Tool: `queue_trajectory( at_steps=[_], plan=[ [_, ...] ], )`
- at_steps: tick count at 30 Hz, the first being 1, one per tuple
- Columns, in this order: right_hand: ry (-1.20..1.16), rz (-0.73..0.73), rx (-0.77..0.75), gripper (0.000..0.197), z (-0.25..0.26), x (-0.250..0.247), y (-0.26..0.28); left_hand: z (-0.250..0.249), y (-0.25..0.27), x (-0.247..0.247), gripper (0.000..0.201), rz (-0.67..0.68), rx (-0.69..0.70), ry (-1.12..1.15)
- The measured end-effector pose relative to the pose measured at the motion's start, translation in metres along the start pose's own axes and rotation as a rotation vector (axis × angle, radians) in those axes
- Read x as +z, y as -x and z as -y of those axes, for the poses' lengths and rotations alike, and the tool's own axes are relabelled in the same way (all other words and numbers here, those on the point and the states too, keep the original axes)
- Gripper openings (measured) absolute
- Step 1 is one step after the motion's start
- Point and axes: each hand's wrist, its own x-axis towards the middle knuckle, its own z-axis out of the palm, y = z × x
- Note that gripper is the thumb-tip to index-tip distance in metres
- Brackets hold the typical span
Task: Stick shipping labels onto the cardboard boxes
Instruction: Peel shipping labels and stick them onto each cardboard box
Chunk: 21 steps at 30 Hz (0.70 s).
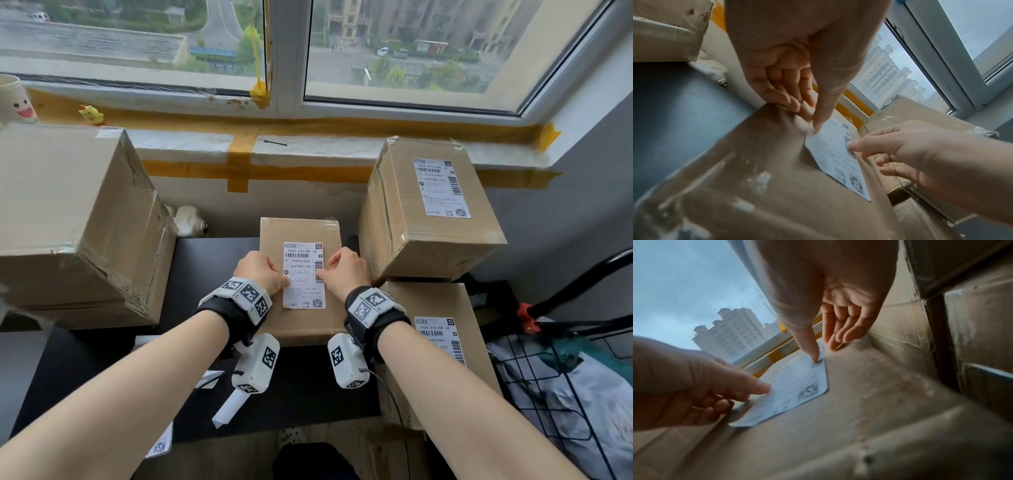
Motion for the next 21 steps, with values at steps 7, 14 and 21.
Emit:
queue_trajectory(
  at_steps=[7, 14, 21],
  plan=[
    [0.385, 0.280, -0.408, 0.062, 0.003, -0.001, 0.000, 0.020, 0.000, -0.011, 0.039, 0.028, -0.059, 0.017],
    [0.480, 0.348, -0.359, 0.064, 0.001, 0.005, -0.004, 0.039, 0.000, -0.015, 0.050, 0.032, -0.039, 0.054],
    [0.422, 0.421, -0.438, 0.059, 0.034, 0.030, -0.001, 0.046, 0.000, -0.012, 0.045, 0.046, -0.020, 0.142]
  ],
)
